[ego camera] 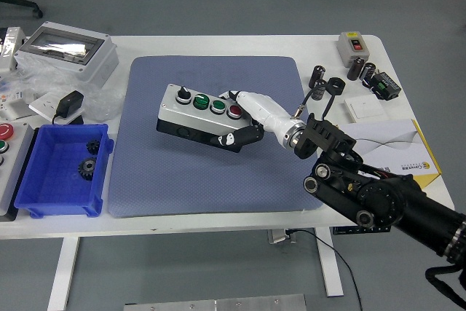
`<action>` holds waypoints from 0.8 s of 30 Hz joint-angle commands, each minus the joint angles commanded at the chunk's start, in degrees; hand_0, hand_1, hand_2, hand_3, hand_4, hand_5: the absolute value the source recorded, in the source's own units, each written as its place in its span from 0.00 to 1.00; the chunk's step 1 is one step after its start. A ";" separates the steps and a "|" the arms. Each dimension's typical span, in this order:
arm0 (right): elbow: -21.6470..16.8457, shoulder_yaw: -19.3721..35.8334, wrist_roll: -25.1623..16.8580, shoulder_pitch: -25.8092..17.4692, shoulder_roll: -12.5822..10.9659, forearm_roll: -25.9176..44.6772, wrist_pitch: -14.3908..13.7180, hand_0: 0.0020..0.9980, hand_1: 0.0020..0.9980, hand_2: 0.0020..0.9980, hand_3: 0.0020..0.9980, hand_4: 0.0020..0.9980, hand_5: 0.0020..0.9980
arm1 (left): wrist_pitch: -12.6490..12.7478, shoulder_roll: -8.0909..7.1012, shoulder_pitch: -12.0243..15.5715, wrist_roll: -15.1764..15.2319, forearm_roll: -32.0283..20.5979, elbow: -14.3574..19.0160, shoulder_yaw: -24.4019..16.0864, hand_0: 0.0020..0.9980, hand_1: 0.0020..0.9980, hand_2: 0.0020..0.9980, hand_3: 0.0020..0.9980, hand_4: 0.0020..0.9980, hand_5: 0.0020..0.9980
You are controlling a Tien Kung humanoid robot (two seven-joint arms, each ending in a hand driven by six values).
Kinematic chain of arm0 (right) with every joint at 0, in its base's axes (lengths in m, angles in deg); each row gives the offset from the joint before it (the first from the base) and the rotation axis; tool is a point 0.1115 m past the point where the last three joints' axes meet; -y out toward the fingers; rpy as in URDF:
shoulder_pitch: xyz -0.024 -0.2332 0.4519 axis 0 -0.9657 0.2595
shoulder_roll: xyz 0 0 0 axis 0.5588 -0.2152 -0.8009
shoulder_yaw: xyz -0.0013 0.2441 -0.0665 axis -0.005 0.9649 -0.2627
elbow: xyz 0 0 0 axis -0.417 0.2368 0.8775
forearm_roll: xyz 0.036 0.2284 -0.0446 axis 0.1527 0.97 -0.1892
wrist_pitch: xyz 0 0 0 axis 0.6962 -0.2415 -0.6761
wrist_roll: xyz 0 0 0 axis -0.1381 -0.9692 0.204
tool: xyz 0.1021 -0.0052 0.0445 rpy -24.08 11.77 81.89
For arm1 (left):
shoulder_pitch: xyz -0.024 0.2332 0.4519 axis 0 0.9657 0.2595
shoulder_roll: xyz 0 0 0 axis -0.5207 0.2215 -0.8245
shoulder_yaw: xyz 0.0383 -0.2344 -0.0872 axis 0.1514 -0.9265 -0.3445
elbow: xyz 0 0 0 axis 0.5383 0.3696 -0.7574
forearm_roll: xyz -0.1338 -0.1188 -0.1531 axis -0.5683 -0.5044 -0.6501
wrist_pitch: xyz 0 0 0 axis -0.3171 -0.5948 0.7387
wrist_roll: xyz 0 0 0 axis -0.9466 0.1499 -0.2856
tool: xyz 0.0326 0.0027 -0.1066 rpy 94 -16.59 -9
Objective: Pick up the button,place it on the desk,press the button,press the button
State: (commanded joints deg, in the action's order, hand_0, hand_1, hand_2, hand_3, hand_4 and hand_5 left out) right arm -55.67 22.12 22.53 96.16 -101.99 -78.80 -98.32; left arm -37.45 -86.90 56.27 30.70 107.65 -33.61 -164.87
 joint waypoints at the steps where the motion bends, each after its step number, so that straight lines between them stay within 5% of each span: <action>1: -1.14 -0.91 -1.09 0.34 -0.87 -1.22 -0.25 0.09 0.25 0.23 0.25 0.07 0.01 | -0.02 0.01 -0.02 0.03 0.04 -0.01 -0.02 0.62 0.50 0.49 0.59 0.25 0.02; 7: -3.66 -5.37 -1.95 1.19 -2.56 -7.76 -0.77 0.10 0.24 0.22 0.24 0.07 0.00 | -0.18 0.05 -0.24 0.29 0.38 -0.12 -0.22 0.62 0.50 0.49 0.59 0.25 0.03; 24: 1.69 -7.62 6.90 -1.00 0.28 -14.27 -1.55 0.14 0.27 0.23 0.28 0.07 0.00 | -0.30 0.24 -0.29 0.31 0.69 -0.14 -0.33 0.62 0.49 0.49 0.59 0.25 0.03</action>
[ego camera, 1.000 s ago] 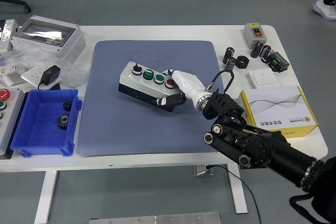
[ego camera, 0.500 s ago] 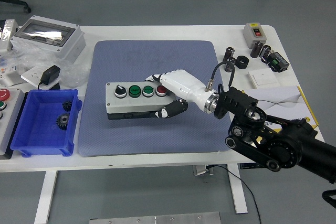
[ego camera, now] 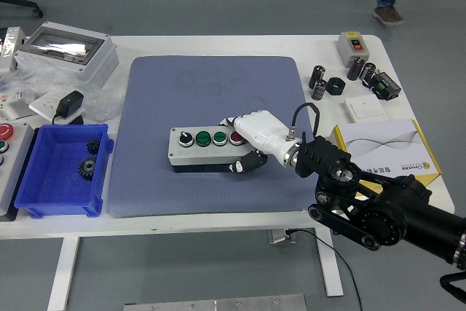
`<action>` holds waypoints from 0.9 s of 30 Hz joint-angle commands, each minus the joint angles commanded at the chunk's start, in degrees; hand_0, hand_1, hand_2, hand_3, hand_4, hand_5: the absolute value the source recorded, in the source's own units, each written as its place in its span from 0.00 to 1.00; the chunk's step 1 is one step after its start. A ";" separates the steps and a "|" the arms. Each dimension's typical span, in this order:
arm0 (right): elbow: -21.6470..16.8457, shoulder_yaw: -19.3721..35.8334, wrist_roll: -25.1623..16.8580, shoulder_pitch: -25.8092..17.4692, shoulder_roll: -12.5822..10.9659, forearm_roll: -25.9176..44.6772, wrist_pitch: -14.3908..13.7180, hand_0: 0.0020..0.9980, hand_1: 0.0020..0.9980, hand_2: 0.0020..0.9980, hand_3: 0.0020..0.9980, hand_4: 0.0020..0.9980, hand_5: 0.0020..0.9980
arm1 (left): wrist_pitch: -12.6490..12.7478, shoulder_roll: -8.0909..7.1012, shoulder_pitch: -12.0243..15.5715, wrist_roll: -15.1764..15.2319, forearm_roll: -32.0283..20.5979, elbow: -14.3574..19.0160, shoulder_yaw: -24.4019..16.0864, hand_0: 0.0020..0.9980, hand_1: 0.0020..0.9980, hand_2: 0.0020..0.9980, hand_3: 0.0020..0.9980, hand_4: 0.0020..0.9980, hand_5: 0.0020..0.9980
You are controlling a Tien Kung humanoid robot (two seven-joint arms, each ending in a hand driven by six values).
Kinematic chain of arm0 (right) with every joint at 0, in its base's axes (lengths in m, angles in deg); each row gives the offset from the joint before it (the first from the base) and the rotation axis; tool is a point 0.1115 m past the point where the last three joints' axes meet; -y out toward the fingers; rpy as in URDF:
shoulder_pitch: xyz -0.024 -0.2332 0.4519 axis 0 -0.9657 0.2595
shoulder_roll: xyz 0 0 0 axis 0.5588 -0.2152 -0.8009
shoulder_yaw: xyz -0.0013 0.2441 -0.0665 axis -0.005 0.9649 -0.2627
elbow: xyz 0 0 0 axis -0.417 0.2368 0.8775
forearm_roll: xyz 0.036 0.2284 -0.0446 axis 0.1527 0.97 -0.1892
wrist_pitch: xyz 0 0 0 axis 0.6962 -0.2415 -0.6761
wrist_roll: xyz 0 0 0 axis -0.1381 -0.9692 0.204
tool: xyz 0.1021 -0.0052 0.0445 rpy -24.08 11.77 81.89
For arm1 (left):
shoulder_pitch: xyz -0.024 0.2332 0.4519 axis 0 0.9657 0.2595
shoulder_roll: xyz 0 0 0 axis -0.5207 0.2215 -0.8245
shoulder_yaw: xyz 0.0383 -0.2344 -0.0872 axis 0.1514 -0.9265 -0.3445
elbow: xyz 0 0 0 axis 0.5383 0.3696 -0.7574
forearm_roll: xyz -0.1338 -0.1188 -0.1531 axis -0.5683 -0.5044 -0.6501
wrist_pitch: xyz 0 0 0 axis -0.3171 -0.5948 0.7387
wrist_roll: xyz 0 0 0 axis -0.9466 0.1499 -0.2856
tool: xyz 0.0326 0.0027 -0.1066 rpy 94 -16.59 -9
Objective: Pick up the button,place it on the desk,press the button,press the button
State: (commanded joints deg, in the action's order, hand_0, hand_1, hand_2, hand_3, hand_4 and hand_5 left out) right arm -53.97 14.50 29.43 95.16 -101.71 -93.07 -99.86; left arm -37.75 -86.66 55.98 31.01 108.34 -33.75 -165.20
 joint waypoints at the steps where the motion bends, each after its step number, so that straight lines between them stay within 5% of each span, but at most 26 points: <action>1: -0.02 -0.08 0.04 -0.03 0.00 0.06 0.06 0.13 0.27 0.23 0.28 0.07 0.00 | 0.00 -0.01 0.00 0.01 0.01 0.00 -0.01 0.62 0.49 0.49 0.59 0.25 0.04; 18: -1.22 1.99 2.08 -1.60 -0.26 0.65 2.89 0.17 0.30 0.26 0.34 0.08 0.00 | -0.12 -0.05 0.10 0.08 0.19 -0.05 -0.09 0.62 0.49 0.49 0.59 0.24 0.05; 19: -1.30 2.12 2.20 -1.65 -0.30 0.78 3.24 0.39 0.47 0.45 0.48 0.20 0.07 | -0.13 -0.05 0.10 0.07 0.21 -0.05 -0.10 0.62 0.49 0.49 0.59 0.24 0.05; 24: -1.70 2.72 2.63 -1.85 -0.46 1.48 4.88 0.39 0.47 0.45 0.48 0.20 0.07 | -0.17 -0.10 0.10 0.07 0.26 -0.04 -0.12 0.62 0.49 0.49 0.59 0.24 0.05; 25: -1.75 2.81 2.70 -1.88 -0.47 1.56 5.04 0.70 0.63 0.59 0.60 0.27 0.16 | -0.18 -0.11 0.11 0.07 0.29 -0.04 -0.13 0.62 0.49 0.49 0.59 0.24 0.05; 27: -1.88 2.98 2.76 -1.94 -0.50 1.63 5.20 0.70 0.63 0.59 0.60 0.27 0.16 | -0.19 -0.11 0.10 0.06 0.31 -0.04 -0.14 0.62 0.49 0.49 0.59 0.24 0.05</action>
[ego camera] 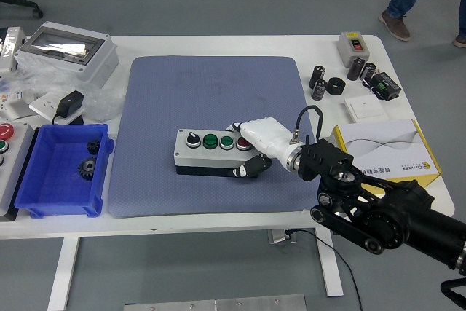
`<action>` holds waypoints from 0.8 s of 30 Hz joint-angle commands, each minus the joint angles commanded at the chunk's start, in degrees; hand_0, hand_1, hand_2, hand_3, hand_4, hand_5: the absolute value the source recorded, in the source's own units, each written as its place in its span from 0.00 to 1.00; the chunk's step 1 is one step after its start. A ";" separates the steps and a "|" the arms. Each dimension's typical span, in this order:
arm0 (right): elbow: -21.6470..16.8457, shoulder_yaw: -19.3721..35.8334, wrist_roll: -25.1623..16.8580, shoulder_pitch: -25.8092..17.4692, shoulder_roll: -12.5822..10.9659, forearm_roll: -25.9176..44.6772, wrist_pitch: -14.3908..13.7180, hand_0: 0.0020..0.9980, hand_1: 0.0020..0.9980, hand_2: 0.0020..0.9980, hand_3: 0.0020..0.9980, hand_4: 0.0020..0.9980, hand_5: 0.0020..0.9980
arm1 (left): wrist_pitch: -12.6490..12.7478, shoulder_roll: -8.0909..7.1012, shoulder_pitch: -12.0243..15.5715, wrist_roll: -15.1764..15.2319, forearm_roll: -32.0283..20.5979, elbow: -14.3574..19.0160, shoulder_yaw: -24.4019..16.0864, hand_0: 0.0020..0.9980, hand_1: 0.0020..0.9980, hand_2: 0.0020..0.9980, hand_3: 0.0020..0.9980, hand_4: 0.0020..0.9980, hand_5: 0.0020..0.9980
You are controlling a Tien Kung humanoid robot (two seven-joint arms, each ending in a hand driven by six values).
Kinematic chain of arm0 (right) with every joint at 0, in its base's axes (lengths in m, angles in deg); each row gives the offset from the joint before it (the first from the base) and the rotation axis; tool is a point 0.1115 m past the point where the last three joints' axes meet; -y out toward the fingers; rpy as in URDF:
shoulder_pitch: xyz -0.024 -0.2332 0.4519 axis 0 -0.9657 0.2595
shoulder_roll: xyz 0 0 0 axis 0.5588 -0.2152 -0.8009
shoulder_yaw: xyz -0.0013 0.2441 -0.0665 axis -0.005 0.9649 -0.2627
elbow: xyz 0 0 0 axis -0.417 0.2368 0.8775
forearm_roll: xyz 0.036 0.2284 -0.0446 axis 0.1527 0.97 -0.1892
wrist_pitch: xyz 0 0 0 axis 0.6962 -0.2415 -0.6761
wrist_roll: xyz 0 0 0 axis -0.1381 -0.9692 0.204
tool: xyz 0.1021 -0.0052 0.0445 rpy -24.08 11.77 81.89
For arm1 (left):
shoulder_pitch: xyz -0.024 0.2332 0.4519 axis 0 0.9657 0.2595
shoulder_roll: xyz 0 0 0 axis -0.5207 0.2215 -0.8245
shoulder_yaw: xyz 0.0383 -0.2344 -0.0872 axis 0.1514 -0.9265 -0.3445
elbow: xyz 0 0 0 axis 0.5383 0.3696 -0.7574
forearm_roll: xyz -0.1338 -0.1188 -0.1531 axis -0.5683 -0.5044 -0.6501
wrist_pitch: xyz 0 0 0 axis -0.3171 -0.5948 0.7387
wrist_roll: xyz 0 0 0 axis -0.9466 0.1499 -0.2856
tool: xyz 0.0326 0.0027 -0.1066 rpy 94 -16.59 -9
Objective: Pick up the button,place it on the desk,press the button,press the button
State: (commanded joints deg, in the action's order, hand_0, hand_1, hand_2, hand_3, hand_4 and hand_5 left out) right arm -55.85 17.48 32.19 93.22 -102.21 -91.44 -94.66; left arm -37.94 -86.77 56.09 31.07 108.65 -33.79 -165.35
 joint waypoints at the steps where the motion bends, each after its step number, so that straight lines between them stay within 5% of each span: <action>1: -0.05 0.05 0.01 -0.02 -0.01 0.02 0.02 0.70 0.63 0.59 0.60 0.27 0.16 | 0.00 0.00 0.00 0.00 0.01 0.00 0.00 0.62 0.49 0.49 0.59 0.24 0.05; 3: -0.15 0.14 0.04 -0.06 -0.03 0.01 0.01 0.70 0.63 0.59 0.60 0.27 0.16 | -0.02 0.01 0.01 -0.02 0.03 0.01 -0.01 0.62 0.49 0.49 0.59 0.24 0.05; 4: -0.21 0.18 0.02 -0.08 -0.05 0.01 -0.06 0.80 0.73 0.71 0.70 0.45 0.21 | -0.02 0.02 0.01 -0.02 0.03 0.01 0.00 0.62 0.49 0.49 0.59 0.24 0.05; 9: -0.54 0.34 0.01 -0.11 -0.19 -0.07 -0.33 0.80 0.73 0.71 0.70 0.45 0.21 | -0.03 0.01 0.04 -0.02 0.02 0.01 0.01 0.62 0.49 0.49 0.59 0.24 0.05; 10: -0.67 0.39 0.02 -0.12 -0.26 -0.09 -0.37 0.85 0.79 0.81 0.82 0.61 0.23 | -0.03 0.02 0.04 -0.02 0.01 0.00 0.01 0.62 0.49 0.49 0.59 0.23 0.05; 24: -1.64 0.55 0.72 -0.07 -1.00 1.04 0.27 0.86 0.82 0.85 0.90 0.66 0.21 | -0.23 0.00 0.03 -0.01 0.02 0.01 -0.05 0.62 0.49 0.49 0.59 0.23 0.05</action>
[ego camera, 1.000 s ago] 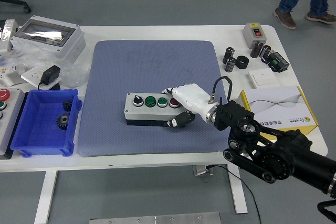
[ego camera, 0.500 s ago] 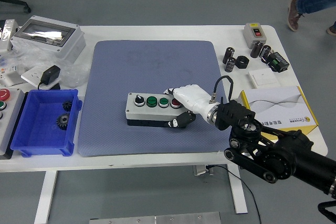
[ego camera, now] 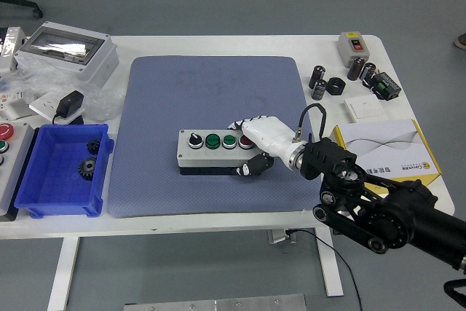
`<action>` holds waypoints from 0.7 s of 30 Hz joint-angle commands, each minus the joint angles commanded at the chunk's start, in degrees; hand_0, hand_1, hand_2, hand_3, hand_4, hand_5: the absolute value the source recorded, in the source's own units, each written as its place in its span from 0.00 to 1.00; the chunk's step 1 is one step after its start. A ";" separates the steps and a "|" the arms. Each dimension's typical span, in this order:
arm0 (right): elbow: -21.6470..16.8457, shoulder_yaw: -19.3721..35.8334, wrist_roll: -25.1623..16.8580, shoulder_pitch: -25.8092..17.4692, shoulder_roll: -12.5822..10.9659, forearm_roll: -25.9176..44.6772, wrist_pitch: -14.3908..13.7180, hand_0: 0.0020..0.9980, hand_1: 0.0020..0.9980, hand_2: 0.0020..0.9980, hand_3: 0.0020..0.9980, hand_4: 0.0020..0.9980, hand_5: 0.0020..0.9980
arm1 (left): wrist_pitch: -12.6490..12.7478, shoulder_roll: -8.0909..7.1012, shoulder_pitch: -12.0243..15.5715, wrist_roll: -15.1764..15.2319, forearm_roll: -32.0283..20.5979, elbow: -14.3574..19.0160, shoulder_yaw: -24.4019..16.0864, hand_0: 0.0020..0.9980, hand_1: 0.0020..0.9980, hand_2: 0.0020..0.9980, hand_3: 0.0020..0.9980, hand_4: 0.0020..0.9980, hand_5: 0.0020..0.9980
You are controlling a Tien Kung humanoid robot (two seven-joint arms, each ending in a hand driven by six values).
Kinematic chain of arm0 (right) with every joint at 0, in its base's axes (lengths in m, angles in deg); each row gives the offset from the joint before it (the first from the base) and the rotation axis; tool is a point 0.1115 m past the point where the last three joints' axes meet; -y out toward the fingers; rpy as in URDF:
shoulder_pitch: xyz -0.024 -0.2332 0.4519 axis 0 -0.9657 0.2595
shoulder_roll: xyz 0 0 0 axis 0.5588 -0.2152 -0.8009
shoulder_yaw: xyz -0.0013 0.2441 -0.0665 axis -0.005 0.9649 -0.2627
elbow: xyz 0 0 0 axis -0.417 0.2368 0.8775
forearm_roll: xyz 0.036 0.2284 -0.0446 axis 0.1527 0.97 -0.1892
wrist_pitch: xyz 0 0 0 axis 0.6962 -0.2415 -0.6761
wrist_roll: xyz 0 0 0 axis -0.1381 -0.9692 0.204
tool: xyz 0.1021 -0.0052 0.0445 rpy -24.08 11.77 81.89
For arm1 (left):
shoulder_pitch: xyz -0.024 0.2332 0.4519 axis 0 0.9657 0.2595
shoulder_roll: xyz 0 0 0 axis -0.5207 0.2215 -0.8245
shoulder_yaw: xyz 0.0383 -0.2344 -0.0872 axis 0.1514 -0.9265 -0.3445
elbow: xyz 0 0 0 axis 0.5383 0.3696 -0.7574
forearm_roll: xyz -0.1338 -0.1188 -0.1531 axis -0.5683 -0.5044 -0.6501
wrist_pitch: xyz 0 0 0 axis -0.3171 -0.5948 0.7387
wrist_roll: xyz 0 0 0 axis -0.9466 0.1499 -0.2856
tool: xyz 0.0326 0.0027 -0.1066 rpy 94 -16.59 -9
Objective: Pick up the button,place it on the desk,press the button,press the button
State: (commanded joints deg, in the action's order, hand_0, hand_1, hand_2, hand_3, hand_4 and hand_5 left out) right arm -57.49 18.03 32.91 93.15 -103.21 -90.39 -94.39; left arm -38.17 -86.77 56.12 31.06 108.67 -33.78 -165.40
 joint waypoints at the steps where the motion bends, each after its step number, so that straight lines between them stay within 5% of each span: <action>1: 0.02 0.00 0.04 -0.02 0.01 0.08 0.06 0.86 0.82 0.85 0.90 0.66 0.21 | -0.15 -0.01 0.01 0.11 -0.06 0.02 -0.09 0.62 0.49 0.49 0.59 0.23 0.05; 21: -2.55 1.42 0.49 0.10 -1.71 4.27 4.39 0.86 0.85 0.88 0.99 0.72 0.26 | -3.92 -0.07 0.03 2.08 -2.01 0.38 -1.12 0.62 0.49 0.49 0.59 0.23 0.03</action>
State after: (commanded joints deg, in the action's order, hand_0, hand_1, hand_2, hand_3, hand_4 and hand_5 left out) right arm -60.04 19.45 33.41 93.25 -104.92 -86.12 -90.00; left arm -42.09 -86.84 56.15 33.14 106.66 -33.40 -166.52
